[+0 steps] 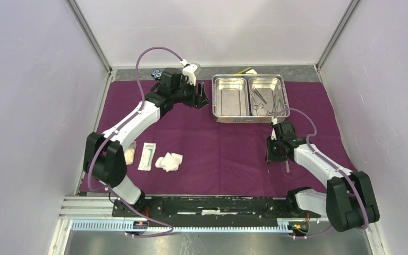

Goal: Open and lay out the surgical kit
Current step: Place the medical item in the surgical kit.

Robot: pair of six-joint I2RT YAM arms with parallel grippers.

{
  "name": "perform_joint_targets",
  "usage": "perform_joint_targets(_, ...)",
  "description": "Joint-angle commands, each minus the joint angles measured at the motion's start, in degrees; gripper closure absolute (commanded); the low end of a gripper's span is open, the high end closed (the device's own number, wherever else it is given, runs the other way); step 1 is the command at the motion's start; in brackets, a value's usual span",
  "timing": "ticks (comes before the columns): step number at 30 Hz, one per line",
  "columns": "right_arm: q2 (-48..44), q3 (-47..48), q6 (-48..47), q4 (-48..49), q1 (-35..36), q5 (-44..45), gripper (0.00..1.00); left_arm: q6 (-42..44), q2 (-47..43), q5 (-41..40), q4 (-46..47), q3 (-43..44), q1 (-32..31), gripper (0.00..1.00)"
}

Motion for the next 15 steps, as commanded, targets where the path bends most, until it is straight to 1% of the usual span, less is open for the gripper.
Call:
perform_joint_targets(1,-0.95,0.7,-0.94,-0.23,-0.14,0.53,0.74,-1.6,-1.94,0.87,1.85,0.73,0.13,0.35)
perform_joint_targets(8,-1.8,2.93,-2.32,-0.97,-0.14,1.02,0.66,-1.12,-2.53,0.52,1.59,0.34,0.07,0.35)
perform_joint_targets(15,-2.71,6.26,-3.9,-1.16,-0.15,0.02,0.62,-0.58,-3.46,0.25,1.59,-0.2,0.08,0.35)
